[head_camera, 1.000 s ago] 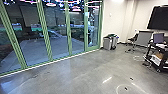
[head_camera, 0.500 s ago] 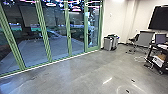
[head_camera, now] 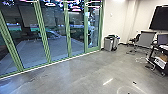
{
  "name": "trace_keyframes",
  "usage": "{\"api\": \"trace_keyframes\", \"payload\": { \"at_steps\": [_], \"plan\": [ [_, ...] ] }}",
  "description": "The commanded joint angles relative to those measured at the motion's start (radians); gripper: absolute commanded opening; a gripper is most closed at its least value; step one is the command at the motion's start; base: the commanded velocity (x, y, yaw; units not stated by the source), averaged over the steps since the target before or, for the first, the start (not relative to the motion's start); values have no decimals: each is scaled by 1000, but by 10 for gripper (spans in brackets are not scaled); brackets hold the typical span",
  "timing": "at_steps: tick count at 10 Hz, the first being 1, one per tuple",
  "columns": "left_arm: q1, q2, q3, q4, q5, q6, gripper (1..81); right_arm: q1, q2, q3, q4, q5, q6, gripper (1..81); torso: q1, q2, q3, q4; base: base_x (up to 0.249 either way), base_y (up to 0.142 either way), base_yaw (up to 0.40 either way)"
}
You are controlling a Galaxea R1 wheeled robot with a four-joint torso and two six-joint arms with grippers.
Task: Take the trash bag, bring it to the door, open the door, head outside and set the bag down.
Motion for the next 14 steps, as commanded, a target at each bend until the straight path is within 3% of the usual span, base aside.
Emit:
{"api": "trace_keyframes", "payload": {
  "at_steps": [1,14],
  "plan": [
    [-49,-2,6,4,66,5,10,45,3,2,-4,-60,-3,811,0,0,0,0,146,0,0],
    [-52,1,6,5,66,5,10,47,4,1,-4,-62,-3,811,0,0,0,0,146,-53,0]
  ]
}}
